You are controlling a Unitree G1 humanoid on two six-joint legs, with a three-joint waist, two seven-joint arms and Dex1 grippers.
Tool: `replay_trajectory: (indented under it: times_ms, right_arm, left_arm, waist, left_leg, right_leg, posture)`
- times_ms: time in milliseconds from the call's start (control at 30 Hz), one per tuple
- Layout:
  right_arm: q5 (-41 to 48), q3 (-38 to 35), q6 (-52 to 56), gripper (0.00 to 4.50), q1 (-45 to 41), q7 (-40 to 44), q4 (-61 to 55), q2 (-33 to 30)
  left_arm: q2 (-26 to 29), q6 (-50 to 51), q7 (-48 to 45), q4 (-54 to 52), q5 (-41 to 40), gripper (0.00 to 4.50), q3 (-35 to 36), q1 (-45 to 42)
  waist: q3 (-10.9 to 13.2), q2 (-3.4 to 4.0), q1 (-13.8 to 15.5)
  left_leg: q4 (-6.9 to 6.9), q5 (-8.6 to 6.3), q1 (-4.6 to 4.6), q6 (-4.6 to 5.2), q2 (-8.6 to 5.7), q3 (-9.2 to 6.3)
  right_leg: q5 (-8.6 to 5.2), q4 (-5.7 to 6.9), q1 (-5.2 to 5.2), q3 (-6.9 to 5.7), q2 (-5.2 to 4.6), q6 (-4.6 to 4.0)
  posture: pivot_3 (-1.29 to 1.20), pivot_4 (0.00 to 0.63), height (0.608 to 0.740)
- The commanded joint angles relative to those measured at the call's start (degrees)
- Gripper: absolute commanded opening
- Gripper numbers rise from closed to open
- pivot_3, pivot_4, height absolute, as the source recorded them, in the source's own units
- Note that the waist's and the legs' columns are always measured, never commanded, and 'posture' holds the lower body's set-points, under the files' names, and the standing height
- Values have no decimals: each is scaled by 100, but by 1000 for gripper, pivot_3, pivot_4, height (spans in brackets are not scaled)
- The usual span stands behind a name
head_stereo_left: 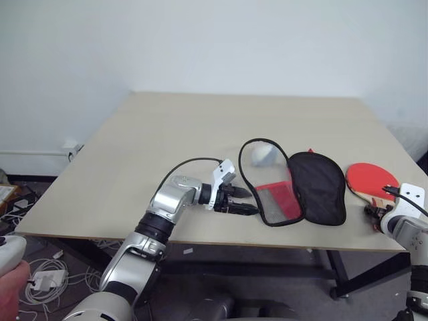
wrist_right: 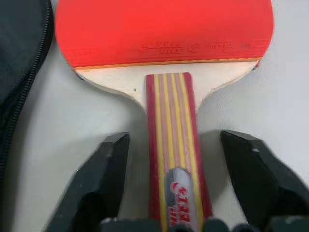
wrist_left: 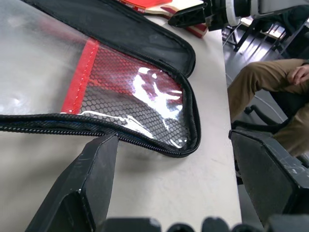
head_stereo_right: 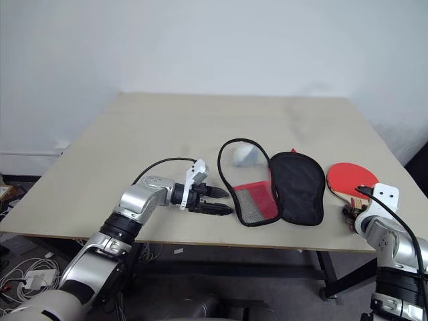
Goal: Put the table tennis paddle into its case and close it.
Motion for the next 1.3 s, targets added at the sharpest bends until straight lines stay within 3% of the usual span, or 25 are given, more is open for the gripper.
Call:
replay_trajectory:
  times_ms: [33,100,467,700,933,1300]
  right_arm:
    - [-104,53,-40,1774,-110,-62,-167,78]
    - [-179,62,-110,1173,-132,-113,-147,110]
    - [-86,-377,290,1184,-734,-758,-1206,398]
    - [-163,207,818,1184,-1409,-1229,-1935,1430]
    - [-386,696,676,1184,-1270,-1490,-1878,2368]
    - [-571,764,614,1184,-629,-1512,-2000,2571]
  left_arm:
    - [35,-97,-91,-73,14,3903,26,-189]
    - [49,-124,-112,-22,38,3903,34,-215]
    - [112,-168,-185,60,113,3903,65,-291]
    - [42,-237,-202,225,155,3903,41,-403]
    - [38,-279,-231,269,172,3903,28,-410]
    - [-27,-304,-226,352,194,3903,19,-440]
  waist:
    - [0,0,-5]
    - [0,0,-6]
    - [2,29,-41]
    - [1,30,-154]
    - [2,31,-126]
    - [1,34,-131]
  left_leg:
    - [0,0,0,0,0,0]
    - [0,0,0,-1,0,0]
    - [-3,1,-2,-2,-2,2]
    - [-19,9,-3,-15,4,-2]
    - [-22,16,-4,-25,-8,-1]
    - [-42,29,-2,-47,-4,-5]
  right_leg:
    - [0,0,0,0,0,0]
    - [0,0,0,0,1,0]
    - [0,1,-8,5,0,0]
    - [3,5,-19,6,6,-6]
    - [6,2,-19,8,3,-9]
    - [9,5,-30,6,7,-14]
  posture:
    - [0,0,740]
    - [0,0,740]
    - [0,0,740]
    - [0,0,740]
    - [0,0,740]
    - [0,0,740]
